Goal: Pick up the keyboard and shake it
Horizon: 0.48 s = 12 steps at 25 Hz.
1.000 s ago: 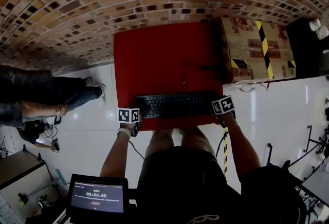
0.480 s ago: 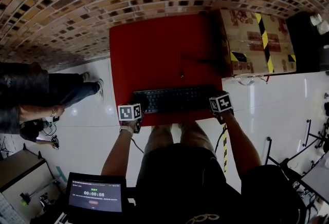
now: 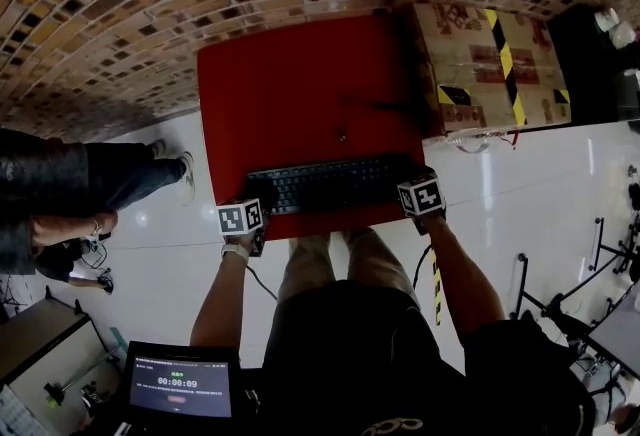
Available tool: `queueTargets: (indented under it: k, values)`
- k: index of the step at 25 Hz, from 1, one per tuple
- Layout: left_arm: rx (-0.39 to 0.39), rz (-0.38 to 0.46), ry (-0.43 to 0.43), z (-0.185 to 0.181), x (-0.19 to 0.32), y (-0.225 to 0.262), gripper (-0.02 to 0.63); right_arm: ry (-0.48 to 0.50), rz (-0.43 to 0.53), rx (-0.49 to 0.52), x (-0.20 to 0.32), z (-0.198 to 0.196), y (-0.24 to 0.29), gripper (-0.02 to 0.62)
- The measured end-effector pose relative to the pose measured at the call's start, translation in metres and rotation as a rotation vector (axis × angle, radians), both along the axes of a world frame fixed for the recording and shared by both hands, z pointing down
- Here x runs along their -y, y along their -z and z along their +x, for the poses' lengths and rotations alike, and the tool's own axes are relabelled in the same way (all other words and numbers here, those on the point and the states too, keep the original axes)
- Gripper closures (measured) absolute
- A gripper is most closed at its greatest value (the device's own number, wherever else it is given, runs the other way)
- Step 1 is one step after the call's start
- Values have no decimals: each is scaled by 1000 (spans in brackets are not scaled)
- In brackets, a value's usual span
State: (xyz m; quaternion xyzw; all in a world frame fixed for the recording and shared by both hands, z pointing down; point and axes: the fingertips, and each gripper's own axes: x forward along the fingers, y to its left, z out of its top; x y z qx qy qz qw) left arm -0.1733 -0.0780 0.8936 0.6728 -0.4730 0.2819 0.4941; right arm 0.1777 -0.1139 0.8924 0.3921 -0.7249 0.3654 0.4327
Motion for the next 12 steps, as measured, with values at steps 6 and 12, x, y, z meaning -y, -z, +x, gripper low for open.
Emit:
queueTargets:
  k: [6,12]
  values:
    - [32,148,-4,5,7,31,287,-103,177,-48,9,6,39,244]
    - [29,291,27,6,31,74,308,-178,346,-56,31,8,93,255]
